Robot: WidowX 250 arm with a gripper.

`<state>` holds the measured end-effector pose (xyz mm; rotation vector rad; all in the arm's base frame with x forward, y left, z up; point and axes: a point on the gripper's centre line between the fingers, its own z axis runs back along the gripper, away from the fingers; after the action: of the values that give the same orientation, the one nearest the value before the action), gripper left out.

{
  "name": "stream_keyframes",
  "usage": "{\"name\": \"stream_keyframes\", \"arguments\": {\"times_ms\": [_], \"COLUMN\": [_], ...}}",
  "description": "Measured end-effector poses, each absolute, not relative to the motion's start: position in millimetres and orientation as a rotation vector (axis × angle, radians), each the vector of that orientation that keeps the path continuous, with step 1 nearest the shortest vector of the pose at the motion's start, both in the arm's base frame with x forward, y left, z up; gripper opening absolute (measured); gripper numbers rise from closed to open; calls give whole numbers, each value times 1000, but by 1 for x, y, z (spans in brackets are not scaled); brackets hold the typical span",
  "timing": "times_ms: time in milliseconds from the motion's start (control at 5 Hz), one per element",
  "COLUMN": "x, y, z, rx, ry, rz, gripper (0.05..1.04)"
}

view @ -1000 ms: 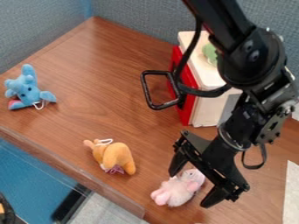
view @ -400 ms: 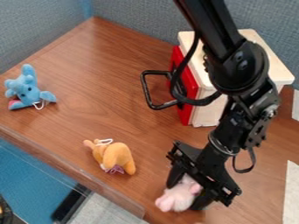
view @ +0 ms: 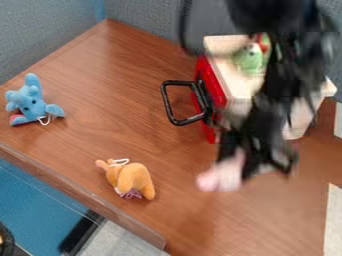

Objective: Place the bunny toy in between the blue elephant and the drawer

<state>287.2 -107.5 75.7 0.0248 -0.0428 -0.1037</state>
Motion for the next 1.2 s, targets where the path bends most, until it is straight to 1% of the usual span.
{"name": "stream_keyframes", "arguments": {"times_ms": [200, 400, 600, 800, 1000, 1200], "x": [305, 310, 306, 300, 298, 298], "y": [-56, -14, 36, 67, 89, 107], "z": [101, 101, 87, 70, 50, 30], "rx": [-7, -3, -6, -29, -59, -108], "ry": [-58, -60, -89, -128, -129, -99], "rz": [26, 91, 138, 131, 122, 106], "gripper": [338, 338, 338, 338, 338, 338]}}
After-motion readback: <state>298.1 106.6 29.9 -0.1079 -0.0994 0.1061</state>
